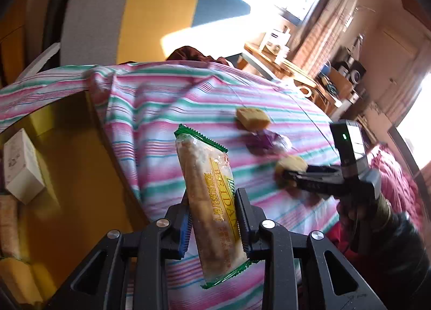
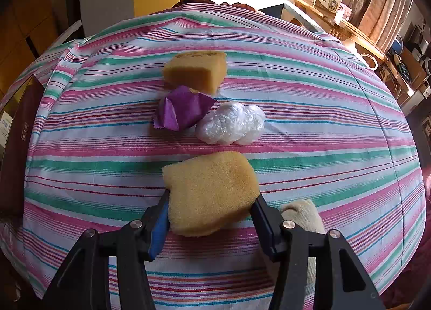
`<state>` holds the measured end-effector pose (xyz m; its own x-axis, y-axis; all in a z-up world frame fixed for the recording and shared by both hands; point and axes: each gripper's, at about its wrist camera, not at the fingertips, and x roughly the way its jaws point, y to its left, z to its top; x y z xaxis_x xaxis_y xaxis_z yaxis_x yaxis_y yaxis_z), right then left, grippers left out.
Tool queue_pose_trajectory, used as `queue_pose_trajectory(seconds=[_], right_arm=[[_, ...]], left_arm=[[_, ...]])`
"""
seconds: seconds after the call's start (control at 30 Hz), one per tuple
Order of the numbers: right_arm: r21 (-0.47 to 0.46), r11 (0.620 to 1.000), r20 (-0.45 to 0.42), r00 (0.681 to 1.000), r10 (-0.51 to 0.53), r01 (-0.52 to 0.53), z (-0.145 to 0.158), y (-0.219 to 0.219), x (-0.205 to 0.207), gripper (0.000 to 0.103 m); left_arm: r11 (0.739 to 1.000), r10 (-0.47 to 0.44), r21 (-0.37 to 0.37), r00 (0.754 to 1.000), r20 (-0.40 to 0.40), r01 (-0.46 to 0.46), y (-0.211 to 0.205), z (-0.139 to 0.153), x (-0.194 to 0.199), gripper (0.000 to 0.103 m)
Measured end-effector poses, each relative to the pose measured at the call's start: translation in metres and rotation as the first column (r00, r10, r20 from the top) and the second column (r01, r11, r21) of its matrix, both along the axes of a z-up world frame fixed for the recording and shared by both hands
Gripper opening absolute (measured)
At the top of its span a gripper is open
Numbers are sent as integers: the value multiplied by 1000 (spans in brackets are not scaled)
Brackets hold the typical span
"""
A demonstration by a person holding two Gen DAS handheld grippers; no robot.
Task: Organize objects
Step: 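Lower the cracker bar into the gold tray and open the left tool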
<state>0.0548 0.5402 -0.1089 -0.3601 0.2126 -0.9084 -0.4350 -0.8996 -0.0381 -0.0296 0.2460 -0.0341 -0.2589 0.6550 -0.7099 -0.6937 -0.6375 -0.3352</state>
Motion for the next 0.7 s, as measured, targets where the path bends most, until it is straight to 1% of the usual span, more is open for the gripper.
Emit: queue_pose_trajectory(seconds=[0.07,0.13,0.2,0.27,0.37,0.47,0.6,0.7], right_arm=[[2,1000,0,1000,1,-1,0,0,0,56],[6,1000,2,1000,3,-3,0,-1,0,56],[11,1000,2,1000,6,-6,1,-2,-1,56],[12,1000,1,1000,6,-6,1,-3,0,56],[15,1000,1,1000,7,-7,2,-4,0,56],[15,1000,2,1000,8,-8,2,-4,0,56],[17,1000,2,1000,11,-11,2,-4,0,56],[17,1000,2,1000,10,-10,2,-4,0,56]], left_arm=[[996,94,-1,996,1,-94,-16,5,-29,30],[983,183,-20,983,16,-183,-30,1,-61,30],[965,263,-36,963,65,-261,-43,-10,-93,30],[941,339,-64,934,113,-333,-55,-25,-121,30],[911,412,-106,899,149,-400,-63,-45,-145,30],[890,453,-139,879,150,-435,-64,-59,-157,30],[874,477,-172,870,125,-455,-56,-68,-168,30],[858,497,-197,864,81,-475,-54,-70,-176,31]])
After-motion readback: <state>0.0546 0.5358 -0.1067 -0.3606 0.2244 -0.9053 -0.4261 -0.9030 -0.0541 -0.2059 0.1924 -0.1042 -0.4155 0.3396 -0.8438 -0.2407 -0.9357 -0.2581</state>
